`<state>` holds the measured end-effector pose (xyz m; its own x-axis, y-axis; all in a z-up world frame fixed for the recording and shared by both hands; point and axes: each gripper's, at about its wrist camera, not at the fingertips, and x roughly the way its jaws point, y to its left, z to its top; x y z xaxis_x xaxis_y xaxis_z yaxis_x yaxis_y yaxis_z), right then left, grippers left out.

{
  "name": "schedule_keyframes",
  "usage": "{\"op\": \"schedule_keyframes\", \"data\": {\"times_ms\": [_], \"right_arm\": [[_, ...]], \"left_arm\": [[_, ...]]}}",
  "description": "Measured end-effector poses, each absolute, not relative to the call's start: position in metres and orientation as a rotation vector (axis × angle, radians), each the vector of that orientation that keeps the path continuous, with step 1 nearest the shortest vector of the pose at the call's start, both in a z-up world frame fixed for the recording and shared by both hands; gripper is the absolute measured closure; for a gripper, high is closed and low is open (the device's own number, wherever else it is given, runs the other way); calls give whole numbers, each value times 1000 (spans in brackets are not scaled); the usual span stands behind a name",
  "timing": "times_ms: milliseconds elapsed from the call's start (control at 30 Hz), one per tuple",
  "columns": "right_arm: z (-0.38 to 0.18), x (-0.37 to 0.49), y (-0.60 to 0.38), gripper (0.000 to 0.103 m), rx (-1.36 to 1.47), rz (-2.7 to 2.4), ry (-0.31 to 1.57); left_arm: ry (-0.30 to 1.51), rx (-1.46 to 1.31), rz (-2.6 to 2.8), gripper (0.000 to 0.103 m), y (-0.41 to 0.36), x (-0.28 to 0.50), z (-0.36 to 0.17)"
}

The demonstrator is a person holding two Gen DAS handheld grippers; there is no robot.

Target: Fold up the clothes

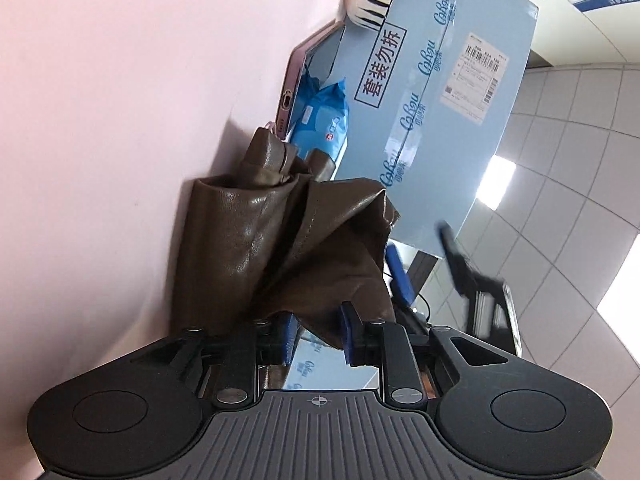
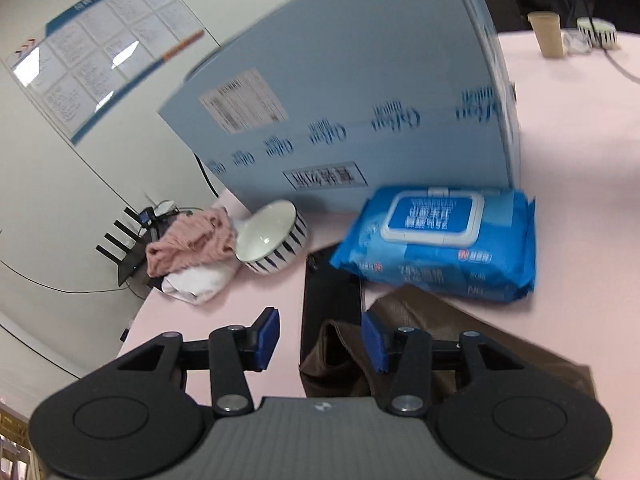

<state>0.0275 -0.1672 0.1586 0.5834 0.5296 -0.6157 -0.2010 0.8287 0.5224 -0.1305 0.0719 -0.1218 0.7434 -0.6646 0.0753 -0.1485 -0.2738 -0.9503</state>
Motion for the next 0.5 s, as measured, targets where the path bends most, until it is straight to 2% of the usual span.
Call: {"op": "schedule_keyframes", "data": {"times_ms": [200,400,500], "right_arm": [[161,4,-197,46,529,521,793],[92,4,-215,46,694,521,882],[62,9,-214,54,697,510,930]], "left_arm": [[601,-1800,-514,80,78,-128,-109],[529,-1753,-459,79,95,-140,-98],[495,-1724,-421,75,105,-145,-93]]}}
